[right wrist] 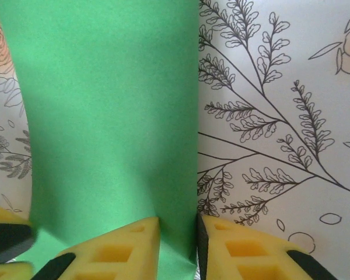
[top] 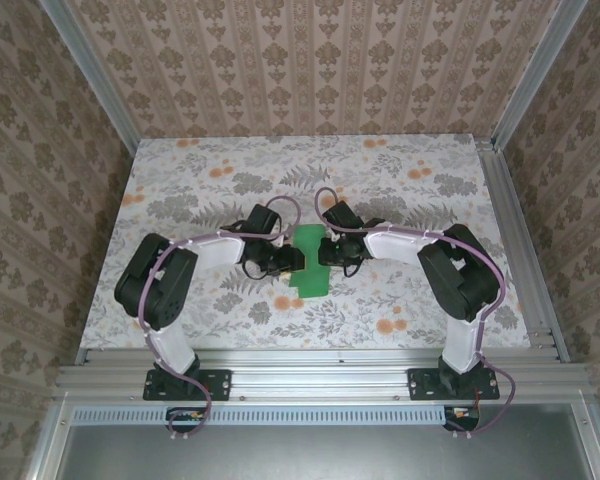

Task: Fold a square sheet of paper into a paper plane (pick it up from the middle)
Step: Hold the square sheet of paper at the center of the table.

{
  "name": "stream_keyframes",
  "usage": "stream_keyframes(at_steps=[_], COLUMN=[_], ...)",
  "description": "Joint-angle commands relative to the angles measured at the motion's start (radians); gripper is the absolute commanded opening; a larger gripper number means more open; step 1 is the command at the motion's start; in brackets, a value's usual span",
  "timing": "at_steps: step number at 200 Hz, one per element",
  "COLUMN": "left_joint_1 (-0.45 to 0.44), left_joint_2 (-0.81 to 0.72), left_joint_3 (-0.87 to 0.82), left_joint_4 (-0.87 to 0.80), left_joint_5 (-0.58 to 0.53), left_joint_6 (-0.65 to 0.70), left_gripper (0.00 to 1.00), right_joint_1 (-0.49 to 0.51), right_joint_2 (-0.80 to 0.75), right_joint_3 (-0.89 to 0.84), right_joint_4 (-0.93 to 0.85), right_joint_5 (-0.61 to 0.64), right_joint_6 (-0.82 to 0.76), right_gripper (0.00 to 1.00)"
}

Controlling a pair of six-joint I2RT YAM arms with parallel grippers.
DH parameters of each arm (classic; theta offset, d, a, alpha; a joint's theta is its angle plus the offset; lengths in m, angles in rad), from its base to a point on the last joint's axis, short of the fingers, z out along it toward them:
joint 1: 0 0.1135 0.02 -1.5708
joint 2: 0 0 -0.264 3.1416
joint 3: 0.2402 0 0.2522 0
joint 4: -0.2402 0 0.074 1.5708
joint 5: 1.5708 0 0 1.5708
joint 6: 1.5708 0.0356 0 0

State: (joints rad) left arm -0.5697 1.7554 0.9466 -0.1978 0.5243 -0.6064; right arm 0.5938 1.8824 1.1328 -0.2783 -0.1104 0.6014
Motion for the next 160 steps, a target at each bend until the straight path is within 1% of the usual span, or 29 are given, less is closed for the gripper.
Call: stream_keyframes(at_steps=[1, 32, 72, 92, 106, 160], left_joint_1=[0.014, 0.029, 0.051, 0.054, 0.049, -0.003], left_joint_2=[-0.067, -0.085, -0.082, -0.076, -0.068, -0.055], left_joint_3=[0.045, 0.056, 0.039, 0.035, 0.028, 0.0], left_joint_4=[-0.042, -0.105, -0.121, -0.119, -0.108, -0.082], left_joint_5=[0.004, -0.029, -0.055, -0.059, -0.051, -0.047], left_joint_6=[0.02, 0.049, 0.06, 0.061, 0.054, 0.041], left_gripper=[0.38, 0.41, 0.43, 0.43, 0.42, 0.31], right_joint_1=[0.005, 0.004, -0.007, -0.012, -0.016, -0.015], right_joint_2=[0.02, 0.007, -0.035, -0.049, -0.056, -0.066], right_joint_3=[0.011, -0.008, -0.067, -0.091, -0.101, -0.142], right_joint_4=[-0.046, -0.029, 0.052, 0.09, 0.104, 0.139], right_joint_5=[0.028, 0.015, -0.055, -0.089, -0.104, -0.121], right_joint_6=[-0.022, -0.017, 0.007, 0.015, 0.015, 0.02], right_gripper=[0.25, 0.22, 0.21, 0.2, 0.2, 0.21])
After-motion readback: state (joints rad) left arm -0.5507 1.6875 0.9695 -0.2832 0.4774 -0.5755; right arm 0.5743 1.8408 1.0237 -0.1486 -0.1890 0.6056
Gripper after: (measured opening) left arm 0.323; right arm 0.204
